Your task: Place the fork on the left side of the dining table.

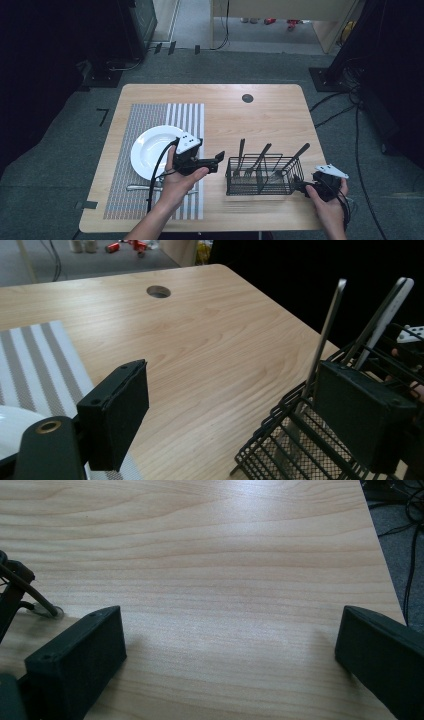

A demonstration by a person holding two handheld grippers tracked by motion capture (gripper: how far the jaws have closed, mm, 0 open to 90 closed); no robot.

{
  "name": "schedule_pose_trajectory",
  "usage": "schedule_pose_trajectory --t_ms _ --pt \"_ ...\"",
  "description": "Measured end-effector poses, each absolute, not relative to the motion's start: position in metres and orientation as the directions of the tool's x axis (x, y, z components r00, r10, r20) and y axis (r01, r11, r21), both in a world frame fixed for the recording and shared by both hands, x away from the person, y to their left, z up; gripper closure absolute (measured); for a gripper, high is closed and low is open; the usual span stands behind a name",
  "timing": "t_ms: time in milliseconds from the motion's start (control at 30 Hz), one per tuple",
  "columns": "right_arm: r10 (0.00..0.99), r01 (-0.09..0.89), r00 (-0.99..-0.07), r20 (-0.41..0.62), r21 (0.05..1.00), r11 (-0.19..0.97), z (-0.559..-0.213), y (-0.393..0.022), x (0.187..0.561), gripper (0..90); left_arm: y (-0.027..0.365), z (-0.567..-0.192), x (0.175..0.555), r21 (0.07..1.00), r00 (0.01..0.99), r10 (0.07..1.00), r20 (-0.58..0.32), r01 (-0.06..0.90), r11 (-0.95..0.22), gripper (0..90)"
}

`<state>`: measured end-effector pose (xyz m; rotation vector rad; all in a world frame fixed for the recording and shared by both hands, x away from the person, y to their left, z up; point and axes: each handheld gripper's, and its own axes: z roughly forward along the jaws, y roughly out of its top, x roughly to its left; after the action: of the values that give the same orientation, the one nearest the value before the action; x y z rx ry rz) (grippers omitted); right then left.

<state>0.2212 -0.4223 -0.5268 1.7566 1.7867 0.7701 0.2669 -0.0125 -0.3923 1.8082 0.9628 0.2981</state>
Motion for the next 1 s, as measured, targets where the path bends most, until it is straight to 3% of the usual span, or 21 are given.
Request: schedule_pose_trajectory --t_ms 233,300,833,1000 --pt "0.999 0.706 -0.029 0.029 0.708 0.0 -0.527 -0.422 0.221 0.0 -0.028 -0.391 0.269 0.863 0.679 0.702 -0.216 0.469 -0.188 17.2" --pt "0.999 0.706 -0.029 0.029 0.708 0.0 -0.527 -0.422 0.221 0.0 -0.033 -0.39 0.269 0.864 0.678 0.704 -0.213 0.467 -0.188 22.5" --pt "0.999 0.706 -0.029 0.029 0.709 0.0 -0.527 -0.422 0.221 0.0 -0.066 -0.388 0.277 0.846 0.733 0.645 -0.214 0.47 -0.253 37.3" --pt "0.999 0.705 -0.029 0.028 0.709 0.0 -0.527 -0.422 0.221 0.0 -0.075 -0.385 0.283 0.841 0.762 0.604 -0.233 0.469 -0.268 53.5"
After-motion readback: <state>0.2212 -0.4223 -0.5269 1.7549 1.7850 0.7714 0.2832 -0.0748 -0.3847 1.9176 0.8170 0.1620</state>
